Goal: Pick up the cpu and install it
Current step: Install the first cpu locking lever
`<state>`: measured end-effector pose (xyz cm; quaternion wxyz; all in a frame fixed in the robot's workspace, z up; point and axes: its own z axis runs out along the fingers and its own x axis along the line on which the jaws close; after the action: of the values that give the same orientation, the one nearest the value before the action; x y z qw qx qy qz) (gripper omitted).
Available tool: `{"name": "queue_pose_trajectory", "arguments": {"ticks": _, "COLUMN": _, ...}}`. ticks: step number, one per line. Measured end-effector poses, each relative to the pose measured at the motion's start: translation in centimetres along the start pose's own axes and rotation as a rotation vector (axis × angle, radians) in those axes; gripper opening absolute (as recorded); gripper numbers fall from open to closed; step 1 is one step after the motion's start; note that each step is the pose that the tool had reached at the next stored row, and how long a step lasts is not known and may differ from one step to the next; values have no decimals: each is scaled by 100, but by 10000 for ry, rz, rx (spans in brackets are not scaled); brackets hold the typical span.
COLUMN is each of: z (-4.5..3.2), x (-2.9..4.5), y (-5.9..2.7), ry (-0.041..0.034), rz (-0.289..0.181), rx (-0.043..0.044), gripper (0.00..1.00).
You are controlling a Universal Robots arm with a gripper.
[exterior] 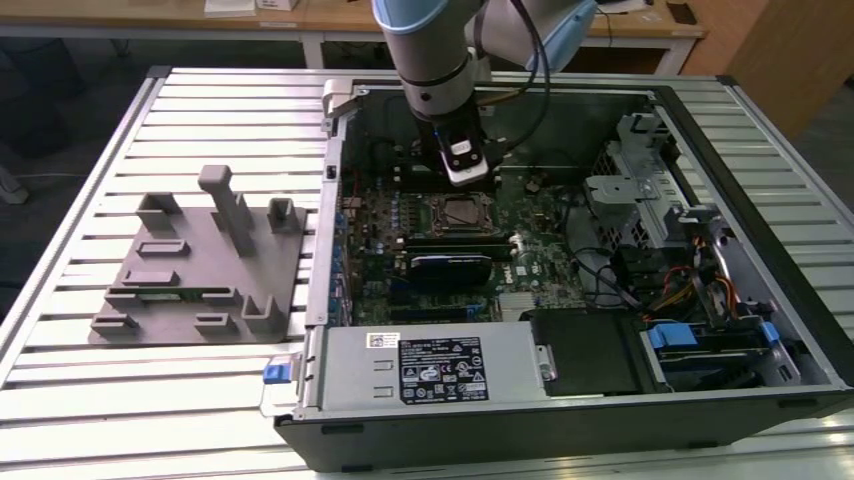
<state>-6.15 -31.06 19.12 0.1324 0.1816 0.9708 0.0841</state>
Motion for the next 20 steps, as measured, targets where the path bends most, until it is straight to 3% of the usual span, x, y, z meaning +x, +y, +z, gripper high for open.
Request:
{"name": "queue_pose_trajectory", "arguments": {"ticks": 9, "z": -1, "x": -12, "y": -31, "ry": -142, "rz": -21, "rx": -53, "gripper": 11}}
{"name": "queue_pose_trajectory", "arguments": {"ticks": 15, "z": -2, "x": -15, "y": -39, "ry": -166, "rz": -23, "rx": -62, "gripper": 11}}
{"name": "queue_pose_trajectory", "arguments": {"ticks": 20, "z": -55, "x": -28, "y": -27, "ry": -166, "rz": -22, "rx": -64, "gripper": 11}}
